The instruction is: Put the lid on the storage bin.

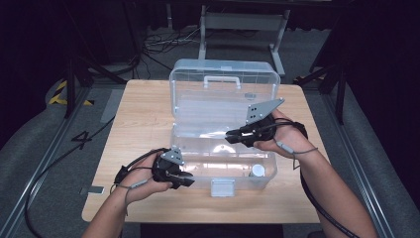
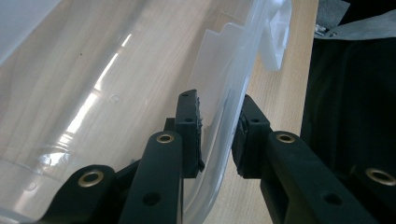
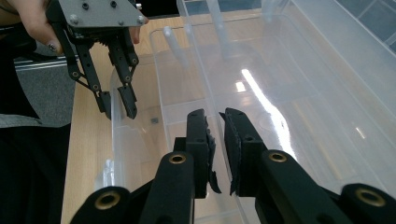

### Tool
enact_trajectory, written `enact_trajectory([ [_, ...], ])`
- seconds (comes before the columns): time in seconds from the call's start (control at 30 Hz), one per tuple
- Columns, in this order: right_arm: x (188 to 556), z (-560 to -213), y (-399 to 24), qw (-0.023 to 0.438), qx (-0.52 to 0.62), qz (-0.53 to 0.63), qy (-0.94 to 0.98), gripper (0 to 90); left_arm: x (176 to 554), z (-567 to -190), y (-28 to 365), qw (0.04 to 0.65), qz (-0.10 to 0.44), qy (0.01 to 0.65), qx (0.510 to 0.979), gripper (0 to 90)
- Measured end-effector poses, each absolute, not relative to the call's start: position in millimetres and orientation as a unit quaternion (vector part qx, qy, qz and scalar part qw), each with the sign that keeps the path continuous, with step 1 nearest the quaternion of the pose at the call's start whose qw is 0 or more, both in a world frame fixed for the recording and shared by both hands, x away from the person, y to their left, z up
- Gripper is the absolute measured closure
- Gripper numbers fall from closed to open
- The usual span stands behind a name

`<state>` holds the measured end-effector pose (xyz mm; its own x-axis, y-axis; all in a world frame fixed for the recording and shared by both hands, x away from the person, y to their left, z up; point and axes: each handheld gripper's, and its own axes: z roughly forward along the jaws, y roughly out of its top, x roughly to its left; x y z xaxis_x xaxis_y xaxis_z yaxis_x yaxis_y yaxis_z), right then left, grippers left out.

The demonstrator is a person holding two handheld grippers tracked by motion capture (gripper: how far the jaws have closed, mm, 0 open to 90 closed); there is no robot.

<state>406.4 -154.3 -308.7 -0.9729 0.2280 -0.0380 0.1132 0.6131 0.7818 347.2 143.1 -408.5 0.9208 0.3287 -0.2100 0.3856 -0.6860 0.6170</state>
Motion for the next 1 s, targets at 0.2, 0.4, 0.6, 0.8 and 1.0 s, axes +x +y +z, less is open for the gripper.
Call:
enact_trajectory([
  [0.2, 404.6, -309.7, -154.1, 0.064, 0.097, 0.430, 0.895, 80.7, 347.0, -408.7, 143.2, 0.347, -0.039, 0.192, 0.917, 75.4],
  [0.4, 403.0, -310.4, -154.2, 0.062, 0.097, 0.429, 0.896, 80.8, 347.0, -408.7, 143.1, 0.347, -0.040, 0.194, 0.917, 75.4],
  [0.6, 401.1, -311.3, -153.9, 0.065, 0.097, 0.430, 0.895, 81.6, 347.0, -408.6, 143.1, 0.347, -0.041, 0.194, 0.917, 75.4],
  [0.8, 399.0, -312.4, -153.8, 0.063, 0.100, 0.431, 0.895, 81.8, 347.2, -408.5, 143.0, 0.347, -0.042, 0.196, 0.916, 75.3],
  [1.0, 397.5, -313.4, -153.7, 0.062, 0.100, 0.431, 0.895, 81.8, 347.5, -408.4, 143.0, 0.346, -0.043, 0.195, 0.917, 75.3],
])
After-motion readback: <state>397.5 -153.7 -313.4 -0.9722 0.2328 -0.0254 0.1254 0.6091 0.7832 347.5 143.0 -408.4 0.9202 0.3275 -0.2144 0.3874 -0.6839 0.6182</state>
